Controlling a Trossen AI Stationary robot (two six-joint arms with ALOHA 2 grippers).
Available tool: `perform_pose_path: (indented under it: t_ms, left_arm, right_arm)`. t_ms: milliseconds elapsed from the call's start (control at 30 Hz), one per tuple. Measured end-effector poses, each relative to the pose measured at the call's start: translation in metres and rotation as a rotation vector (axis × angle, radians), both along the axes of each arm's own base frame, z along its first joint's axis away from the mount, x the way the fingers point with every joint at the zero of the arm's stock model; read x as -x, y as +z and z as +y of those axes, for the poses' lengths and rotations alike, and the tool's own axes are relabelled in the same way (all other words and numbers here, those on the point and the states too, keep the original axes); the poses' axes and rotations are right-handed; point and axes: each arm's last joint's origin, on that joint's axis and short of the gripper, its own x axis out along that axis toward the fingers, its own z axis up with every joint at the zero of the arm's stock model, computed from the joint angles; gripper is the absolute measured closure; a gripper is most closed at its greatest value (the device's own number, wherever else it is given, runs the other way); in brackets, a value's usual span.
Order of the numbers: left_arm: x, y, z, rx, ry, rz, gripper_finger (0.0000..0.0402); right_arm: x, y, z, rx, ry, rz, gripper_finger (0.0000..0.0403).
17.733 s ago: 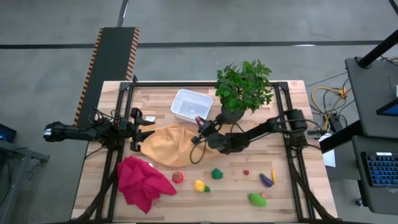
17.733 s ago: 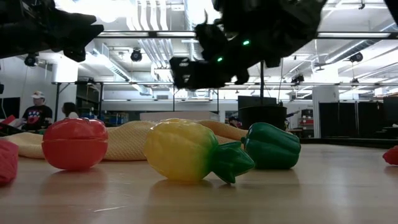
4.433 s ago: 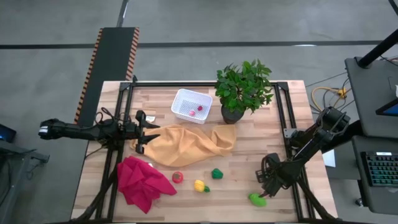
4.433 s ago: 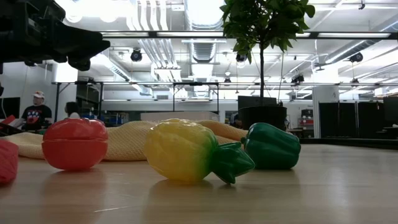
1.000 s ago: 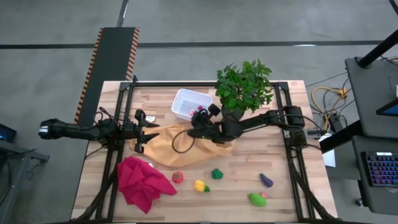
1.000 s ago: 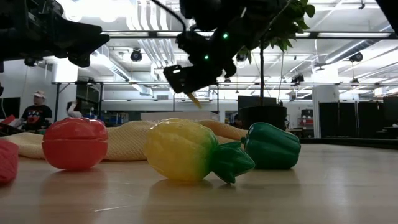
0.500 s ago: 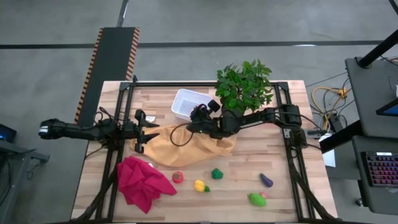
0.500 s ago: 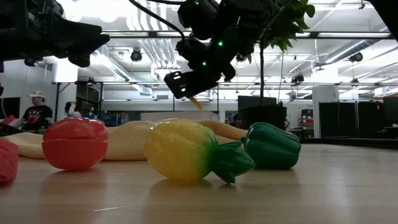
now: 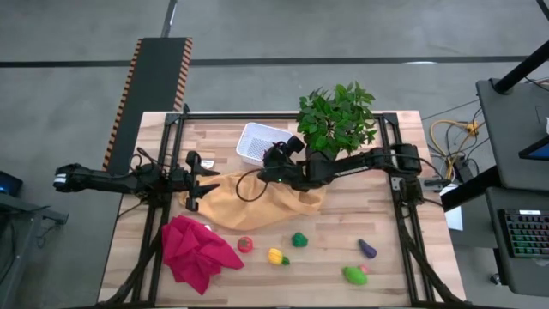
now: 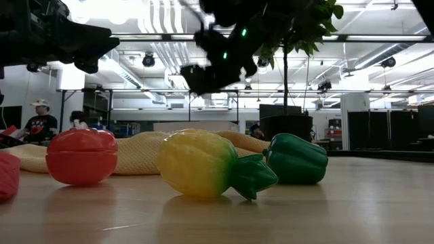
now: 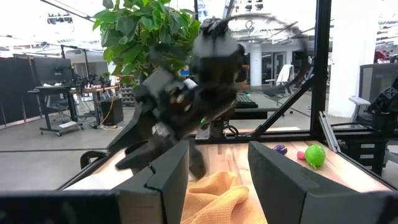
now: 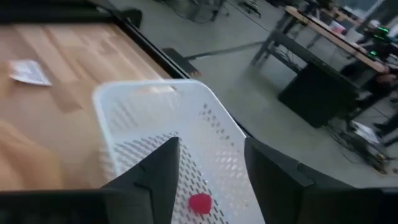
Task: Pick and placing Produce into tupperware
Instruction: Put the purple eggplant into the white bin
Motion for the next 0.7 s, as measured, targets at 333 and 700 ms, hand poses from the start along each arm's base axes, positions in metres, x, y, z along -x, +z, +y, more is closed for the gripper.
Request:
perform_pose_path:
  t_ms: [333,700]
  left_arm:
    - [0.0,0.0,0.0,0.0,0.0,0.0,0.0249]
    - [0.0,0.0,0.0,0.0,0.0,0.0,0.0249]
  right_arm:
    - [0.029,0.043,0.049,-0.01,0.175,-0.042,0.0235]
    - [0.099,0.051,0.121,-0.161,0.345,0.062,0.025]
